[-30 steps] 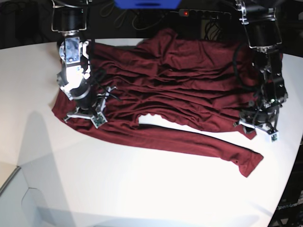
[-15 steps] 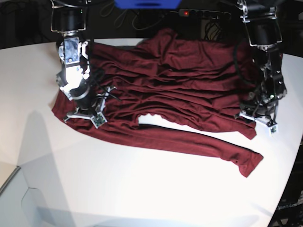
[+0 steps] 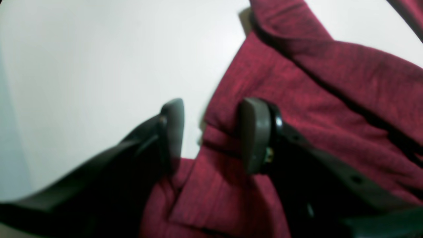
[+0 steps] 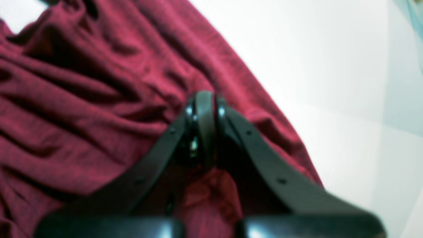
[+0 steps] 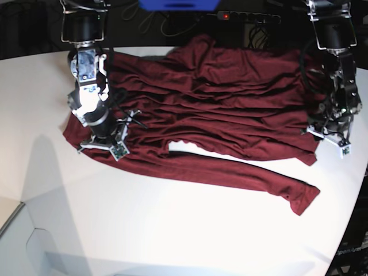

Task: Layout the t-shirt on the table in an organized manner, then fold the t-shirt properly
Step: 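Release the fabric and move the left gripper back onto the shirt, then grasp the shirt edges with both grippers, then hold the shirt with both grippers and pull it apart to flatten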

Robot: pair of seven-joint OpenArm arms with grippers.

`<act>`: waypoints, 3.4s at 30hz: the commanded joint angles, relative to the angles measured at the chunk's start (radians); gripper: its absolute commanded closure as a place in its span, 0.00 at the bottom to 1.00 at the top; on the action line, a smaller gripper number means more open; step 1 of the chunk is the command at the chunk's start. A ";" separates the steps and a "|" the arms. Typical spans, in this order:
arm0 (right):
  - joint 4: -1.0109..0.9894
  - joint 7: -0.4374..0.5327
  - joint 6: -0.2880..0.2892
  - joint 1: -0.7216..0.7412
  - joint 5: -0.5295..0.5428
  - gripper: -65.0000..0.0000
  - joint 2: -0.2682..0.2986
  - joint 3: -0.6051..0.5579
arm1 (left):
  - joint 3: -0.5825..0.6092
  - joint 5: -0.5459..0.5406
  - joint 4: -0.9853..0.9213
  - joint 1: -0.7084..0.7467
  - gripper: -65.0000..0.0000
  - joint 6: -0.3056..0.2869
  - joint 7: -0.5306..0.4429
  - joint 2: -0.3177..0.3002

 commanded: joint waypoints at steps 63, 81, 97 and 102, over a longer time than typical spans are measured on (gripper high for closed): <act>0.018 0.023 -0.008 0.016 0.008 0.97 0.005 0.002 | 0.080 -0.008 -0.352 -0.310 1.00 0.002 -0.312 0.053; -0.419 0.026 -0.008 0.280 0.008 0.97 0.074 0.004 | 0.091 0.001 -0.798 -0.689 1.00 0.002 -0.526 0.008; -0.706 0.112 -0.133 0.588 0.008 0.97 0.154 0.004 | 0.091 0.001 -0.821 -0.694 1.00 0.002 -0.592 0.044; -0.609 0.106 -0.133 0.573 0.008 0.97 0.154 0.004 | 0.091 0.001 -0.821 -0.691 0.86 0.002 -0.591 0.044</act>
